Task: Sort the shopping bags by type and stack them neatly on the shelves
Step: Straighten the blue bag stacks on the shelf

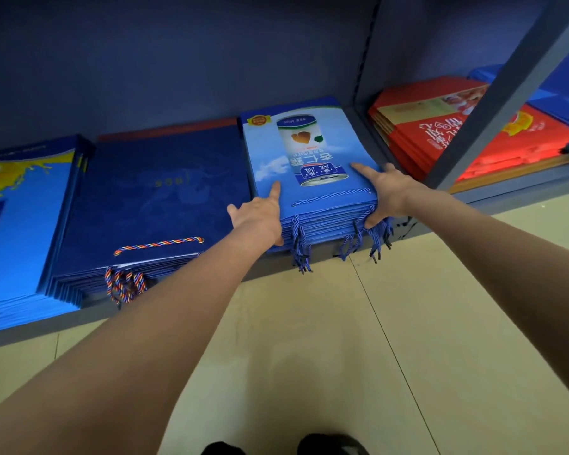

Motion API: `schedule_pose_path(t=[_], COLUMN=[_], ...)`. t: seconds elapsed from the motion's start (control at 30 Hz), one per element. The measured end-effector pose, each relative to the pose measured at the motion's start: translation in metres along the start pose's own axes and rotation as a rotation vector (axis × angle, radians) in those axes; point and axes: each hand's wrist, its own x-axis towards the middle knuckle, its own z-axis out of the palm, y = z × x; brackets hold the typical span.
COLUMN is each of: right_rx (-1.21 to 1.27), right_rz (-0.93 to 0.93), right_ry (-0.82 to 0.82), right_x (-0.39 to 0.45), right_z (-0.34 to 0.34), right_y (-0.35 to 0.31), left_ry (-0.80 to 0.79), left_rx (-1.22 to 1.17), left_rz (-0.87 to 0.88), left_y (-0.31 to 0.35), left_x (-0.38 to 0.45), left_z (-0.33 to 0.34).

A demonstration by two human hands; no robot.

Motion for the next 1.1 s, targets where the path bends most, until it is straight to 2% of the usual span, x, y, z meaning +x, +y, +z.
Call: schedule_pose_path(t=[0.17, 0.27, 0.47, 0.67, 0.93, 1.1], right_rx=[0.109, 0.215, -0.021, 0.017, 0.125, 0.21], right_rz=[-0.017, -0.057, -0.022, -0.009, -0.055, -0.044], right_ry=[0.027, 0.155, 0.342, 0.418, 0.34, 0.206], right_x=[-0.005, -0.018, -0.033, -0.031, -0.025, -0.018], right_z=[0.014, 0.03, 0.054, 0.055, 0.051, 0.04], right_y=[0.003, 0.01, 0.005, 0.011, 0.017, 0.021], left_ry=[0.004, 0.007, 0.008, 0.005, -0.011, 0.027], left_rx=[0.036, 0.036, 0.028, -0.01, 0.032, -0.003], left_rz=[-0.005, -0.014, -0.009, -0.012, -0.035, -0.071], left_y=[-0.001, -0.001, -0.001, 0.004, 0.008, 0.012], left_x=[0.0, 0.0, -0.002, -0.002, -0.002, 0.002], left_z=[0.003, 0.003, 0.004, 0.004, 0.001, 0.014])
